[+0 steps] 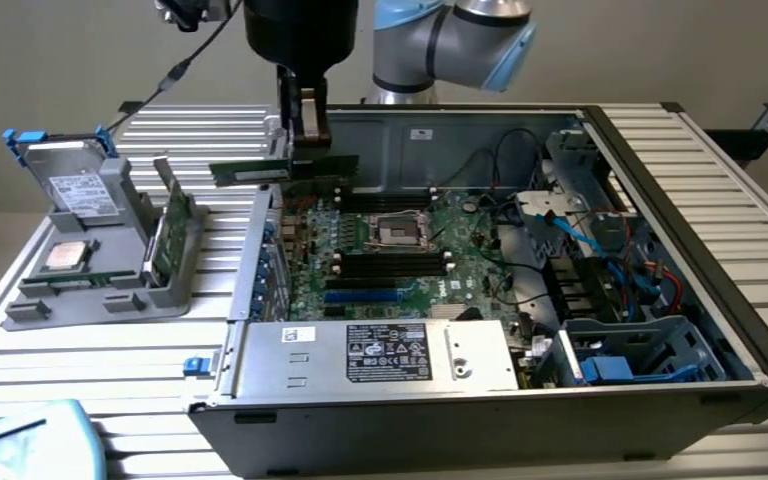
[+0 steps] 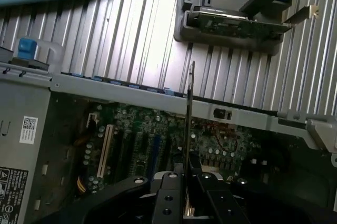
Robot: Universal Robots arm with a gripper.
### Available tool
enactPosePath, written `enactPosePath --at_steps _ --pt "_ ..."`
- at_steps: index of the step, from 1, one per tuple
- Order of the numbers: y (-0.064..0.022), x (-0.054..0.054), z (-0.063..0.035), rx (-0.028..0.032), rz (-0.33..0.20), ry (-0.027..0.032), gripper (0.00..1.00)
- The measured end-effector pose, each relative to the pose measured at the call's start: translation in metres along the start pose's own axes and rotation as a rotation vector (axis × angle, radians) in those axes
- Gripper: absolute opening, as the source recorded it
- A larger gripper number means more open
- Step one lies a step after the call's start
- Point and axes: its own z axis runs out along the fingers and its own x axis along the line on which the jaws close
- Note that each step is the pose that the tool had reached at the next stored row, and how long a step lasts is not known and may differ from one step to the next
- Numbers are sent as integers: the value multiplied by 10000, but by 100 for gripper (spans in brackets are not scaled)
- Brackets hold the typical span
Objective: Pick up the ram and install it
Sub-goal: 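Pick up the ram and move it above insertion slot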
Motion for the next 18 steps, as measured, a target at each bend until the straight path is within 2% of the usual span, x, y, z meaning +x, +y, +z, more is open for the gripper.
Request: enactPosePath --at_steps 18 --pt "-792 147 -91 19 -12 -104 15"
